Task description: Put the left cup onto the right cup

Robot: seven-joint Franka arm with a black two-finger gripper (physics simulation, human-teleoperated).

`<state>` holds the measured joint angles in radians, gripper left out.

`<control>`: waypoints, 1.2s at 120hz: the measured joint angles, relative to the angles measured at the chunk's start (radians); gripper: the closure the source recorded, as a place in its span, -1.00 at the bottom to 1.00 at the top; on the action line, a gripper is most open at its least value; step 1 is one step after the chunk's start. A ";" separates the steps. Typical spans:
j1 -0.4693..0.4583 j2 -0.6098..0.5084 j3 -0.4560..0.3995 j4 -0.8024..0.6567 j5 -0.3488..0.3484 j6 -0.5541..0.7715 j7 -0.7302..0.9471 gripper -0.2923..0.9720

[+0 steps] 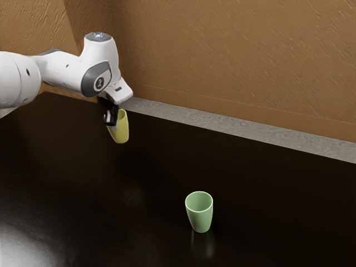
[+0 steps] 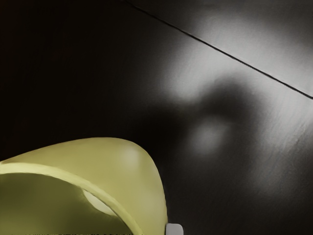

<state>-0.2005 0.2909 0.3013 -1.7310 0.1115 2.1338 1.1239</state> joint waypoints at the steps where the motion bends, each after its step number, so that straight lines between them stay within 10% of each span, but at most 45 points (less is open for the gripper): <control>1: -0.002 0.000 0.000 0.001 0.000 0.000 0.000 0.71; 144: -0.270 0.142 -0.022 0.313 0.000 -0.112 -0.052 0.71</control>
<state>-0.4707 0.4327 0.2796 -1.4178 0.1112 2.0214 1.0717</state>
